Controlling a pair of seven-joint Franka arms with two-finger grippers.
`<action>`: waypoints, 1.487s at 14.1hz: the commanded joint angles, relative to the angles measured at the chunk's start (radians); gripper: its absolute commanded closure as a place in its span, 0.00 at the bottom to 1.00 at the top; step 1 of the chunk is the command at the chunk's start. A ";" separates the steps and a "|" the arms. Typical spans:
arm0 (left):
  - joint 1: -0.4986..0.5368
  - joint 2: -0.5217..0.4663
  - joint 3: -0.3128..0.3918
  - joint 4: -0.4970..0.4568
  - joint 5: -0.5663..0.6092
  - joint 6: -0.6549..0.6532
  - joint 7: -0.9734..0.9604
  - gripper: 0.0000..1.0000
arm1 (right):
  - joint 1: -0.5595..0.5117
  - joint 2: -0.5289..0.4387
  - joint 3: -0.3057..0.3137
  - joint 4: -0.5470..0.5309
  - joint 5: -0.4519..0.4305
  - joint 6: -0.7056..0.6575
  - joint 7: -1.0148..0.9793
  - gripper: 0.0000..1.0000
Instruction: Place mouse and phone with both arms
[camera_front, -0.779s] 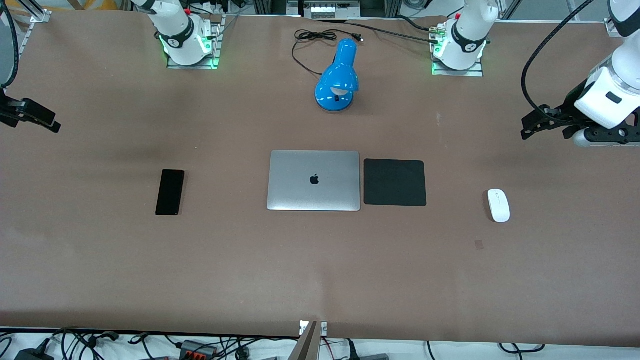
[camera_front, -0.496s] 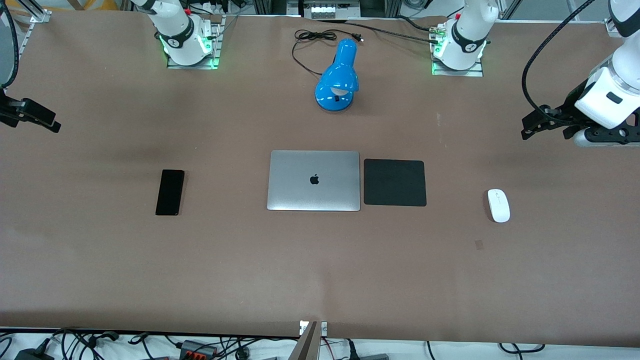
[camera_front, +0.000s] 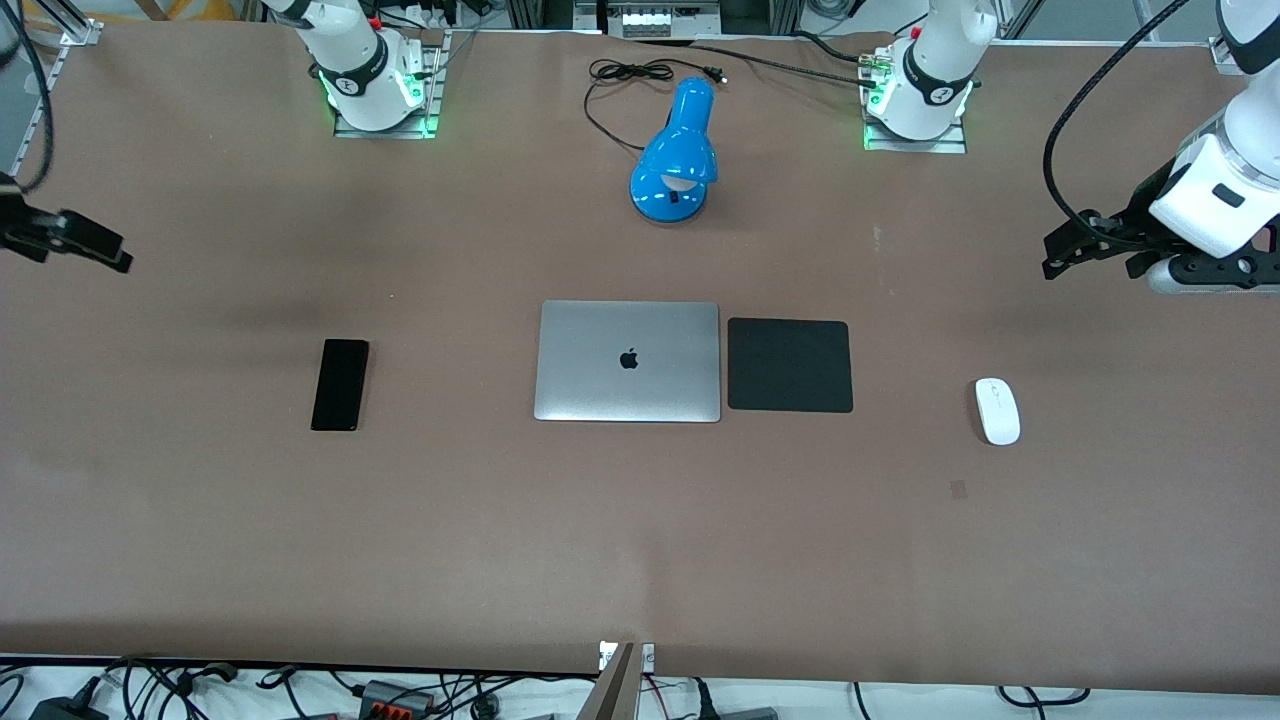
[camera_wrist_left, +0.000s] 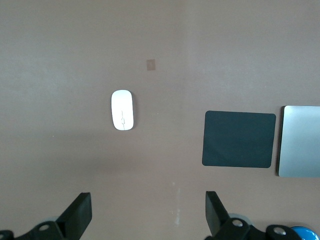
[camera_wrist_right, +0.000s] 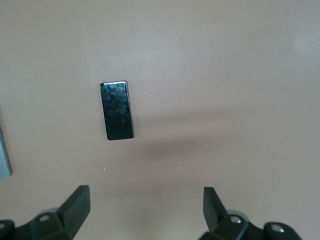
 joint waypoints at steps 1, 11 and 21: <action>0.000 0.011 0.002 0.026 -0.007 -0.018 0.018 0.00 | 0.004 0.144 0.015 0.023 0.055 0.019 -0.008 0.00; 0.041 0.236 0.016 0.112 -0.007 -0.127 0.045 0.00 | 0.086 0.335 0.015 -0.303 0.101 0.538 0.117 0.00; 0.110 0.409 0.018 -0.257 0.079 0.635 0.088 0.00 | 0.135 0.427 0.014 -0.323 0.097 0.694 0.147 0.00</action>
